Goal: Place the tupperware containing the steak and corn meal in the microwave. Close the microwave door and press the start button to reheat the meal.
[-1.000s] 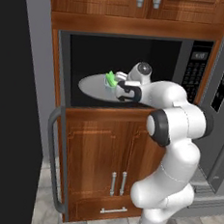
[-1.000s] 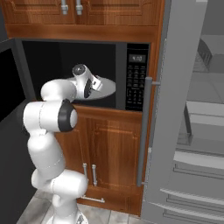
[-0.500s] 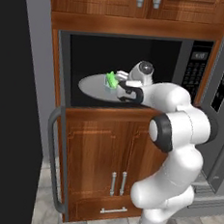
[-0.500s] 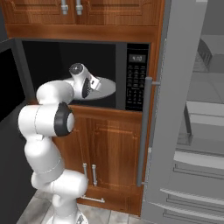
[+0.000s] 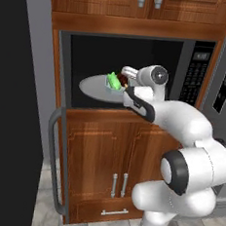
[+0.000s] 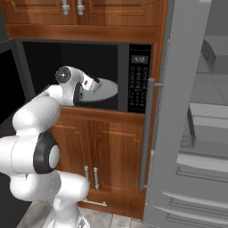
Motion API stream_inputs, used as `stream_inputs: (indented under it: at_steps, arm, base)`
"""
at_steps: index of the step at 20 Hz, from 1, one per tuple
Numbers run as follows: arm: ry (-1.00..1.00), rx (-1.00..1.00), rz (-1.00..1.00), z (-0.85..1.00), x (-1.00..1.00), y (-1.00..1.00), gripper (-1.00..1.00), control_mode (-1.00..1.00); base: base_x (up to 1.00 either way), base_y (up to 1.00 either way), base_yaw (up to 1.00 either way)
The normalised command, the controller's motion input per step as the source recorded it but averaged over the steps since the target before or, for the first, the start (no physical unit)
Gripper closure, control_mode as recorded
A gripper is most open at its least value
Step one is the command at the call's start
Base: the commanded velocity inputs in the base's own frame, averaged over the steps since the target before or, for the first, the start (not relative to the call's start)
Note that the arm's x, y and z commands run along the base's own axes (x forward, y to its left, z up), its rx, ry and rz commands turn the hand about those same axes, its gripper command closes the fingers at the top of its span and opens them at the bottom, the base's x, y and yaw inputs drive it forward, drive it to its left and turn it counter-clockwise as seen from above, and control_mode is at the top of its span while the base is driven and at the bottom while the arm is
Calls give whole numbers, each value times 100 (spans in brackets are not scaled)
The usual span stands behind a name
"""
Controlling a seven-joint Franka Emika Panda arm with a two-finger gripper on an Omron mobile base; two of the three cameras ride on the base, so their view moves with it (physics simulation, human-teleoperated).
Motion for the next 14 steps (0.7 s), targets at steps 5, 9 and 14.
stream_inputs:
  at_steps: [5, 9, 14]
  arm:
    - [-11, 0, 4, 79, -100, 0, -100, -100]
    - [-9, 0, 8, 55, -100, 1, -100, -100]
    - [-1, -1, 11, 36, -100, 8, -100, -100]
  base:
    - [0, 0, 0]
    - [0, 0, 0]
    - [0, 0, 0]
